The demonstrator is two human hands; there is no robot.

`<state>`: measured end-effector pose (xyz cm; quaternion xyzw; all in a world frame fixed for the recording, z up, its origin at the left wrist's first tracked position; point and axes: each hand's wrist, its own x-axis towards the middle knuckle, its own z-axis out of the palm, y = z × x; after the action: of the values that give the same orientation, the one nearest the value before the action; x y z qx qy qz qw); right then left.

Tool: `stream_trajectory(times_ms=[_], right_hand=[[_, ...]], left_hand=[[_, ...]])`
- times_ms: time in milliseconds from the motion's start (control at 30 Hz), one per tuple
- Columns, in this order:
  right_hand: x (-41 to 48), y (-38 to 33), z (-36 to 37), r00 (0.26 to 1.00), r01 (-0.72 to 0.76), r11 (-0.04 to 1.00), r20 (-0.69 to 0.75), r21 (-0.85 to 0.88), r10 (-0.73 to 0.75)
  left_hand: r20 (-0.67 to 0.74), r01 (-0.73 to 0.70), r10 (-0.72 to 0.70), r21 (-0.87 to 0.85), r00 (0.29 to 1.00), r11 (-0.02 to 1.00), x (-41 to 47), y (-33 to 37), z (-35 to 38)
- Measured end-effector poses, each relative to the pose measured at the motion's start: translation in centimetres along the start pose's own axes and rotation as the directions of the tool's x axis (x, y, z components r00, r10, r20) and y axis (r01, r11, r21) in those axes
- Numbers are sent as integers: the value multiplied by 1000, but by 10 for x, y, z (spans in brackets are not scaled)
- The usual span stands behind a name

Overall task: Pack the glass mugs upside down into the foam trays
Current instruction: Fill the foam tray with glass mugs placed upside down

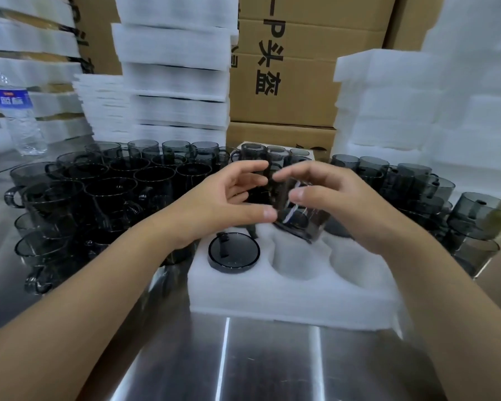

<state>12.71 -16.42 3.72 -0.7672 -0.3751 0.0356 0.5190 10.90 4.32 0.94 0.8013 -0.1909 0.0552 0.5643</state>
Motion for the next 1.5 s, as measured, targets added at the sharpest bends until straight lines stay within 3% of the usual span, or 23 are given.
stream_trajectory(times_ms=[100, 200, 400, 733, 1333, 1500], right_hand=[[-4, 3, -12, 981, -89, 996, 171, -5, 88], [-5, 3, -16, 957, -117, 993, 266, -17, 117], [-4, 1, -9, 940, -131, 983, 299, -130, 165], [-5, -3, -2, 911, -70, 899, 339, -432, 234], [-3, -5, -2, 866, -64, 890, 418, -451, 274], [-4, -5, 3, 892, -93, 868, 346, -488, 290]], left_hand=[[77, 14, -32, 218, 997, 976, -1, -2, 0], [151, 17, -65, 302, 986, 953, -3, 1, 1], [236, 18, -79, 249, 968, 968, -5, 3, 1], [242, 20, -87, 266, 966, 964, -7, 7, 2], [299, -29, -51, 257, 953, 966, -7, 4, 1], [267, -15, -62, 278, 962, 961, -7, 5, 4]])
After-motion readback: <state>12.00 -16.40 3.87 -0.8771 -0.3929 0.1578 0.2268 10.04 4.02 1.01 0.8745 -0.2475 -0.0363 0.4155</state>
